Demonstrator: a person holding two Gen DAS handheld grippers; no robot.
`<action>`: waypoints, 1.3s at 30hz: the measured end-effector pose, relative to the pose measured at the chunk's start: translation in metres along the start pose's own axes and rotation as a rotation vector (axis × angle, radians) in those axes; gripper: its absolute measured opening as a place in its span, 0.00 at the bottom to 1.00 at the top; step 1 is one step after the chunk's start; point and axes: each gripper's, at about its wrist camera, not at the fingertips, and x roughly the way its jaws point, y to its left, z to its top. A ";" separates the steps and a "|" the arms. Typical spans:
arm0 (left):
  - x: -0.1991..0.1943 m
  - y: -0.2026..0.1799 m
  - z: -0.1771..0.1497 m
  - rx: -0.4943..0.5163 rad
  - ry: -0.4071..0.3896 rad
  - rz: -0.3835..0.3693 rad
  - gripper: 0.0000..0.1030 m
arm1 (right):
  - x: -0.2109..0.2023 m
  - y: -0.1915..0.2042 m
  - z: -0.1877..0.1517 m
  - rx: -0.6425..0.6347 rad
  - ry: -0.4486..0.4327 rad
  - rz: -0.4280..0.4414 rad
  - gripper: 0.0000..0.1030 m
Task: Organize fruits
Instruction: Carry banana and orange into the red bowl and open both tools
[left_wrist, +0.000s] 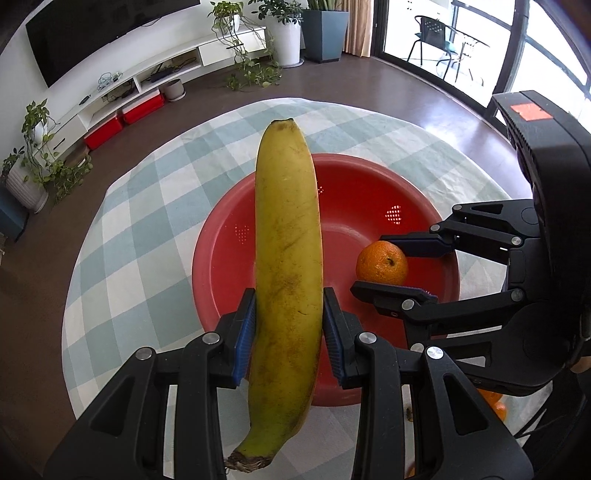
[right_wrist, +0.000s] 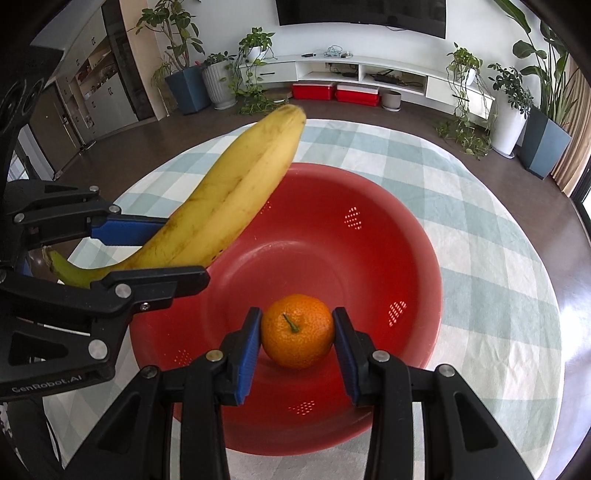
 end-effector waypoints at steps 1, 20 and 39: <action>-0.002 0.000 0.001 -0.001 -0.006 -0.001 0.31 | 0.001 0.001 0.000 -0.003 0.007 0.005 0.40; 0.025 -0.013 0.015 0.040 0.084 0.021 0.32 | 0.005 0.005 0.004 -0.042 0.030 -0.046 0.40; -0.006 -0.009 0.005 0.013 -0.013 0.021 0.43 | -0.012 0.006 -0.001 -0.063 -0.001 -0.091 0.64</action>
